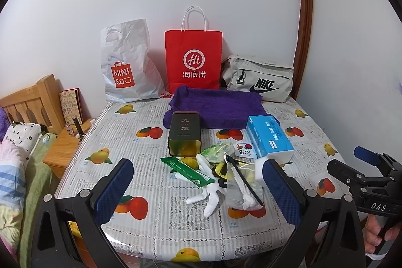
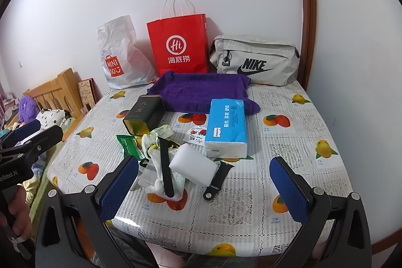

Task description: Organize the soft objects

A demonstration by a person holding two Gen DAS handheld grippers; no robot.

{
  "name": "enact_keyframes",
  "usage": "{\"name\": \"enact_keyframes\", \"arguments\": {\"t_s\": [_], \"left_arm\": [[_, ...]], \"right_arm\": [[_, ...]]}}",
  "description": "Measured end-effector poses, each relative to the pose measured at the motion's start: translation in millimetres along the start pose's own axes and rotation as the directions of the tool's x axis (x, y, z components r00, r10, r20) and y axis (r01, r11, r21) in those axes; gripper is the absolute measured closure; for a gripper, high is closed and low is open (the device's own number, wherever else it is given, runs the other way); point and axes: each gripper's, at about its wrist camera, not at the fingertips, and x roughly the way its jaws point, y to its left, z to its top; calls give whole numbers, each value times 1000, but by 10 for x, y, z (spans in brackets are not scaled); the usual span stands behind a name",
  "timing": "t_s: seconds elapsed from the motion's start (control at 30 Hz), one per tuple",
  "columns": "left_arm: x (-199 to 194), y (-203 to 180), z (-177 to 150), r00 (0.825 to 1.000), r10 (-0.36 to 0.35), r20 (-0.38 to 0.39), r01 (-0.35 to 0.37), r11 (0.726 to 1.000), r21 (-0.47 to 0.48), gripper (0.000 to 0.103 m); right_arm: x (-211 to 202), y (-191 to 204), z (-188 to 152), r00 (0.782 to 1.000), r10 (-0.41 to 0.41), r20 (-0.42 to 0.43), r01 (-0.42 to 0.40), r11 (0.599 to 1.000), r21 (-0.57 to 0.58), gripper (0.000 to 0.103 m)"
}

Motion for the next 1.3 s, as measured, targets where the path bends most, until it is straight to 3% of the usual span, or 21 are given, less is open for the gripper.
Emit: {"name": "enact_keyframes", "arguments": {"t_s": [1.0,1.3], "left_arm": [[-3,-28,0,1000,-18,7,18,1000,-5,0],[309,91,-97,996,-62,-64,59,997,-53,0]], "right_arm": [[75,-15,-16,1000,-5,-17,5,1000,2,0],[270,-115,-72,999,-19,-26,19,1000,-12,0]]}}
